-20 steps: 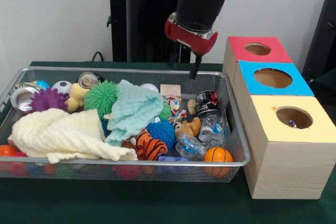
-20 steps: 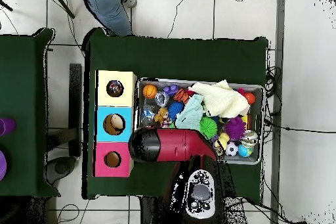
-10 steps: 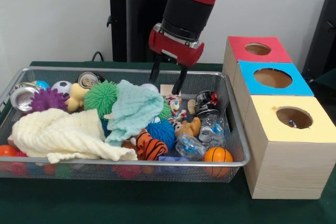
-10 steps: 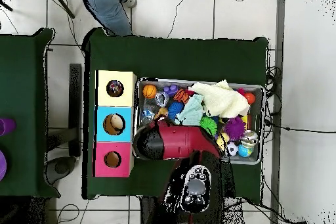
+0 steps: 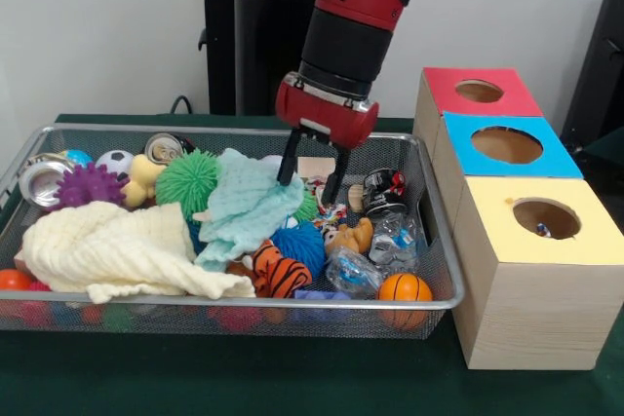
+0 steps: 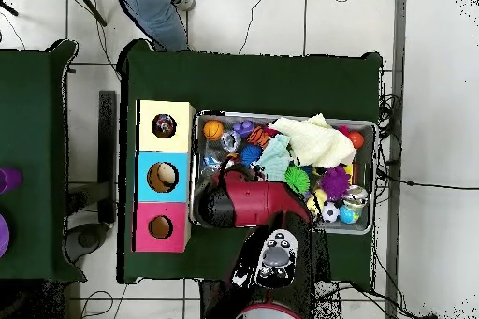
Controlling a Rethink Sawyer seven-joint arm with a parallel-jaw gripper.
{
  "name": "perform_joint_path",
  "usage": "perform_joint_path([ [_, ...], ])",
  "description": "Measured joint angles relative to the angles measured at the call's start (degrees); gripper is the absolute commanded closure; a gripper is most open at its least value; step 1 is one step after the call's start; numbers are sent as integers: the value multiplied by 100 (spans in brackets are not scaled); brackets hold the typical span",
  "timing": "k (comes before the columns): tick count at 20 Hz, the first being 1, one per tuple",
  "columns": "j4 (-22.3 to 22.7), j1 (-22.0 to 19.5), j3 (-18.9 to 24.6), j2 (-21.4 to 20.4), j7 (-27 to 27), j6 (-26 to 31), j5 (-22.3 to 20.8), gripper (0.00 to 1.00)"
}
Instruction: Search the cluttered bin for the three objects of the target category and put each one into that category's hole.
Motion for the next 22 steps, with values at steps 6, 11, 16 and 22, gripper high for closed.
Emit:
perform_joint_path([
  [6,182,-176,96,112,0,-25,310,0],
  [11,408,-478,263,125,0,-24,541,0],
  [16,654,-643,400,139,0,143,797,0],
  [22,826,-677,504,148,0,316,1035,0],
])
